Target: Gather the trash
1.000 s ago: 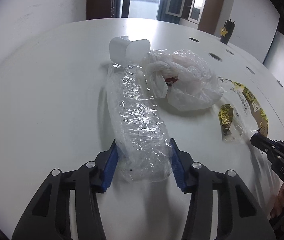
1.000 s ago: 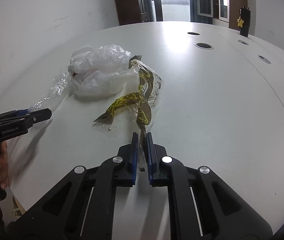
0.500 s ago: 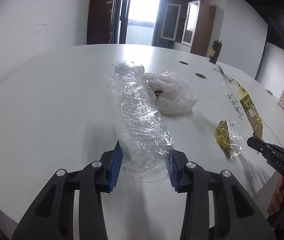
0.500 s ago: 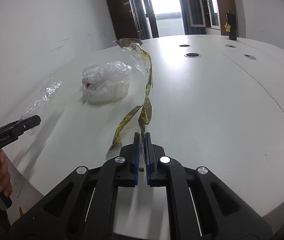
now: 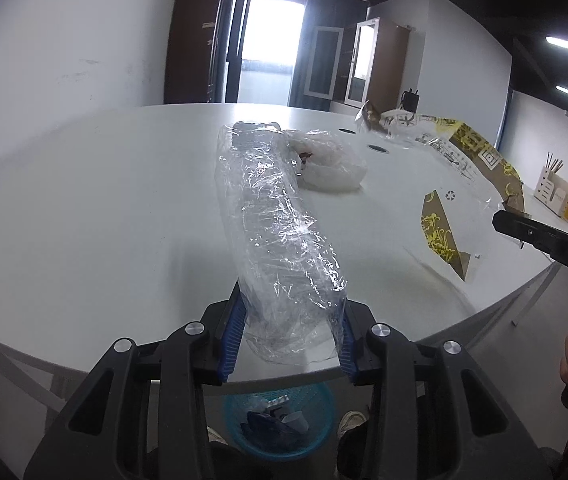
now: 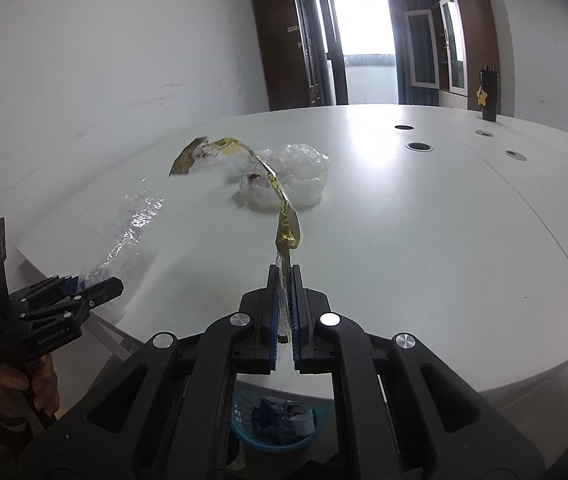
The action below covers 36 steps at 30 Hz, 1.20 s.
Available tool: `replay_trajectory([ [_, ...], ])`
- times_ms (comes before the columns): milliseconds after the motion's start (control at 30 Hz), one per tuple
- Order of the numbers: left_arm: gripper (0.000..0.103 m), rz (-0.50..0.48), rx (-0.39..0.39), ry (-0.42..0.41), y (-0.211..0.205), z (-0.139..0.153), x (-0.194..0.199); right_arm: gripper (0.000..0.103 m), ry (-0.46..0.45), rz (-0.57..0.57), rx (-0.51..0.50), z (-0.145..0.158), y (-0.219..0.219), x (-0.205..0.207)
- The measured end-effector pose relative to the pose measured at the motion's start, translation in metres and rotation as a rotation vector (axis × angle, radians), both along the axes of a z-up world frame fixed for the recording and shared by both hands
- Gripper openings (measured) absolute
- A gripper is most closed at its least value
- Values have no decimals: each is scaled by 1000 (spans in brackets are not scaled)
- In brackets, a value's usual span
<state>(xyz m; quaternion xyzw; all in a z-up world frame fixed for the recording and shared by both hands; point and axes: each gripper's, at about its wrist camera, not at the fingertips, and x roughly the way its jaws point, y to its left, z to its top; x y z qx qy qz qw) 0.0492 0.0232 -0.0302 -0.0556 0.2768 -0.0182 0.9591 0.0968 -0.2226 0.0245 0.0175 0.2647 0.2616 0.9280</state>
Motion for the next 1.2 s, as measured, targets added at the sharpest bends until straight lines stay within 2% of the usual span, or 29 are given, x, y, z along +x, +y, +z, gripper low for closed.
replay_trajectory([
  [167, 38, -4, 20, -24, -2, 1, -13, 5, -22, 25, 3, 3, 8, -20],
  [367, 38, -12, 3, -52, 0, -3, -42, 5, -19, 74, -5, 0, 17, -40],
  [567, 38, 50, -9, -70, 15, -12, -77, 5, 3, 126, -31, -13, 30, -61],
  [700, 38, 42, -24, -39, 21, -22, -99, 5, 49, 129, -28, -33, 24, -77],
  [833, 38, 13, 9, 1, 16, -35, -114, 5, 118, 164, -10, -55, 18, -93],
  [933, 38, -17, 12, 40, 10, -48, -119, 5, 145, 170, -43, -70, 19, -103],
  [1000, 38, -28, 19, 81, 5, -61, -119, 5, 162, 165, -63, -80, 20, -106],
  [1067, 38, -29, -5, 121, 1, -67, -116, 5, 182, 171, -80, -91, 22, -106],
  [1200, 38, -27, -24, 202, -8, -82, -93, 5, 206, 181, -89, -107, 29, -102],
])
